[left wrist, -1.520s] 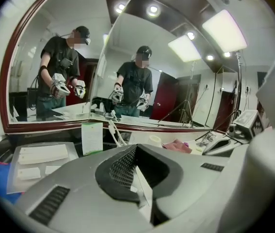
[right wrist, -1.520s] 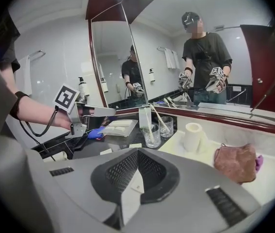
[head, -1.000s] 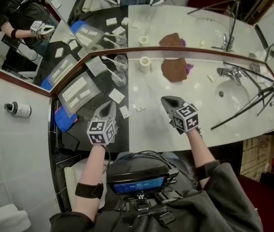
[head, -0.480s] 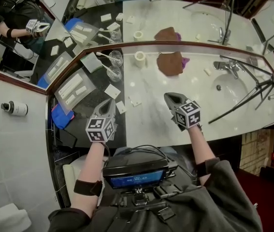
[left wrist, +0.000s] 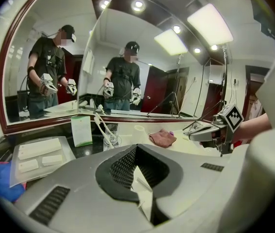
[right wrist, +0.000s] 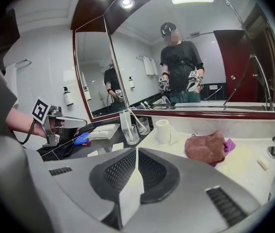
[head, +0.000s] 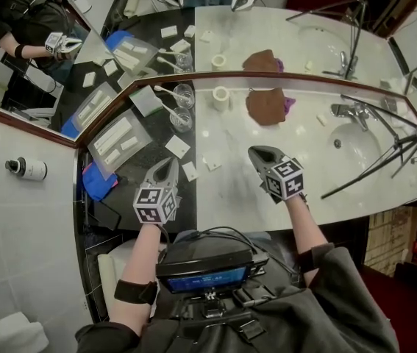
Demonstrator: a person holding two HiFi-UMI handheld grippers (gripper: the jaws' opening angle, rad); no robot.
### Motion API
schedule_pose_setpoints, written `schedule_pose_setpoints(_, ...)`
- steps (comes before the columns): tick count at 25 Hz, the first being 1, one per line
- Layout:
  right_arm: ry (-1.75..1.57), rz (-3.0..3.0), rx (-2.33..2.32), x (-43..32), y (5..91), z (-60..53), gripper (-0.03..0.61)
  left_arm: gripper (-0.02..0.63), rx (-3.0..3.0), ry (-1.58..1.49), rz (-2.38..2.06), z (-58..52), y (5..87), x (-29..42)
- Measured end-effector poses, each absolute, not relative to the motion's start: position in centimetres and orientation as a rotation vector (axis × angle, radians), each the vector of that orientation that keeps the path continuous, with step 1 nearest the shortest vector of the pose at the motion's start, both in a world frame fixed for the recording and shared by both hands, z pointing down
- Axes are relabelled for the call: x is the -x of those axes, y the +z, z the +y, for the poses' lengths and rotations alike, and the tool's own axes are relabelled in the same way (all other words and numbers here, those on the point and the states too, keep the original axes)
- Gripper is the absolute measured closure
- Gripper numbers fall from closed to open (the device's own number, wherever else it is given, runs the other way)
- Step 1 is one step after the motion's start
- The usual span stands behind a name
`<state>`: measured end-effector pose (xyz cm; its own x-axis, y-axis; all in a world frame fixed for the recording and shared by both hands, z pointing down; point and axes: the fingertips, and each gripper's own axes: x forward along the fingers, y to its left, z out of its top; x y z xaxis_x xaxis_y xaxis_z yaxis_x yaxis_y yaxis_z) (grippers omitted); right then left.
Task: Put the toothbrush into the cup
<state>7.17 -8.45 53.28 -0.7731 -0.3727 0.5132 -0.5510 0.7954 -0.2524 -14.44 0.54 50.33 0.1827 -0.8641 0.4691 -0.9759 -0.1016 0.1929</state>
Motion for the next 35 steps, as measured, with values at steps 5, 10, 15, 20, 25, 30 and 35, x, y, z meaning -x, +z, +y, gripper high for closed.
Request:
schedule_pose_setpoints(5, 0.474, -2.520, -0.656, -4.4, 53.6, -9.6, 0.546, 0.611, -1.993, 0.340, -1.751, 0.7, 50.3, 16.0)
schedule_pose_setpoints(10, 0.403, -2.506, -0.559, 0.2, 53.3, -10.1, 0.459, 0.611, -1.973, 0.355, -1.773, 1.0, 50.5, 17.9)
schedule_pose_setpoints(15, 0.340, -2.515, -0.494, 4.8, 52.6, -11.3, 0.410, 0.611, -1.954, 0.342, -1.787, 0.8, 50.5, 19.7)
schedule_pose_setpoints(20, 0.264, -2.495, -0.421, 9.9, 52.9, -13.2, 0.367, 0.611, -1.924, 0.318, -1.786, 0.9, 51.1, 20.8)
schedule_pose_setpoints(25, 0.211, -2.486, -0.397, 15.3, 53.8, -15.1, 0.367, 0.611, -1.904, 0.300, -1.793, 0.8, 51.8, 21.8)
schedule_pose_setpoints(30, 0.168, -2.486, -0.374, 19.7, 55.6, -16.2, 0.368, 0.611, -1.873, 0.277, -1.806, 1.3, 52.5, 22.7)
schedule_pose_setpoints(35, 0.136, -2.466, -0.345, 22.4, 57.4, -16.9, 0.370, 0.611, -1.828, 0.258, -1.821, 2.2, 53.4, 23.9)
